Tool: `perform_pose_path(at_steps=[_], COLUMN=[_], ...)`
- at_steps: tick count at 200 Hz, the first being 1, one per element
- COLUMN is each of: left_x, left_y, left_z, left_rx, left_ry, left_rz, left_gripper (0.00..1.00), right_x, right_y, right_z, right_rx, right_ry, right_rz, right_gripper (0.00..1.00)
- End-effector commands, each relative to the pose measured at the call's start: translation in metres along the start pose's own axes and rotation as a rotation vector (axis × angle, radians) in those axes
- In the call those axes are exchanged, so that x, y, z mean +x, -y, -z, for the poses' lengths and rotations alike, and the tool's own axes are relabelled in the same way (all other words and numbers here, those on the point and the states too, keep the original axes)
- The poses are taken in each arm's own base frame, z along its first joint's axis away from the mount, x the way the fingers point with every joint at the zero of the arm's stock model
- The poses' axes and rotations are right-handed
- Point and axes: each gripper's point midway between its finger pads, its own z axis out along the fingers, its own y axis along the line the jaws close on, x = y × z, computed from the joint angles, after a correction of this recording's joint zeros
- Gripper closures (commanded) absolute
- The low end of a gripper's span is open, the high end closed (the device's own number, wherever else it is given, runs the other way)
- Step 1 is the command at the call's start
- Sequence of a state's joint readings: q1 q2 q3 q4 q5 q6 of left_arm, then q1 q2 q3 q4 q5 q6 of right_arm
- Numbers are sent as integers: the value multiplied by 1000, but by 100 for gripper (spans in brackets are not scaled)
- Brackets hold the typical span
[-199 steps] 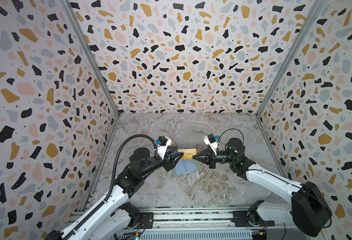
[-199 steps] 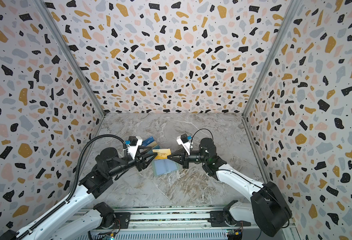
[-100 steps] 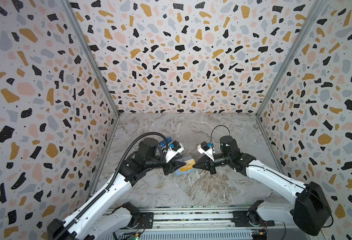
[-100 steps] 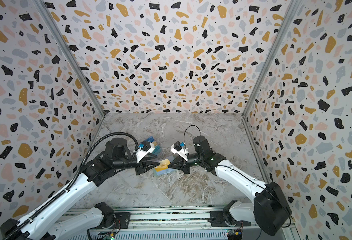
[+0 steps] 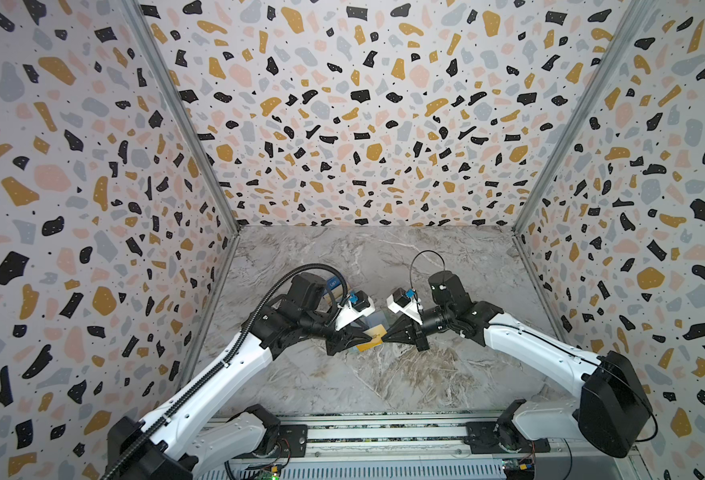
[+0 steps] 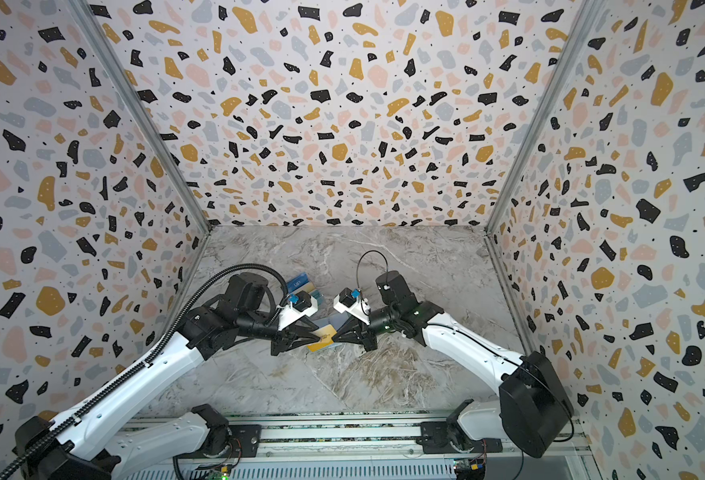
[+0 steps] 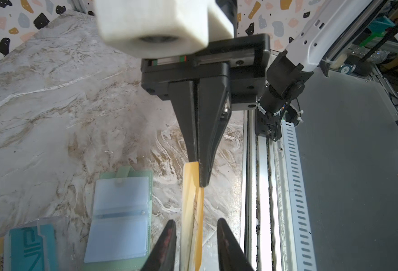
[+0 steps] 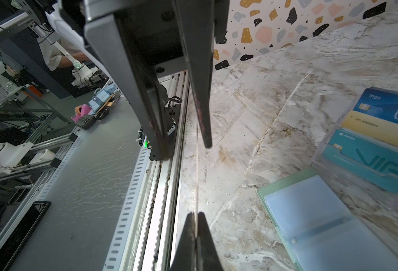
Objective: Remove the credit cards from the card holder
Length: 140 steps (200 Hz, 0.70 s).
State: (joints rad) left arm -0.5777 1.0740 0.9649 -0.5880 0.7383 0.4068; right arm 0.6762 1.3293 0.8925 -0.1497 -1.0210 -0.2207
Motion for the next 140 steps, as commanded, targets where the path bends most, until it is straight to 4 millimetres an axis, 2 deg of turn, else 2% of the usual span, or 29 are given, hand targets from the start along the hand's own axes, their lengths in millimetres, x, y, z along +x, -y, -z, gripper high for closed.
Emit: perform_pose_path(at_steps=[1,52,140], left_x=[-4,-3,1], left_y=[7,10,10], left_z=[3,1,-4], left_rx=[37,72,99], left_ry=[3,-2,-20], left_rz=[-27,-23,-2], left_gripper=[69,72,98], right_x=[-13,-13,-9], right_y=[-6,-6,-1], right_z=[2,0,-2], right_rx=[-12,-11,14], right_ry=[9,6,-3], right_rz=[45,43,34], right_gripper=[100,100,100])
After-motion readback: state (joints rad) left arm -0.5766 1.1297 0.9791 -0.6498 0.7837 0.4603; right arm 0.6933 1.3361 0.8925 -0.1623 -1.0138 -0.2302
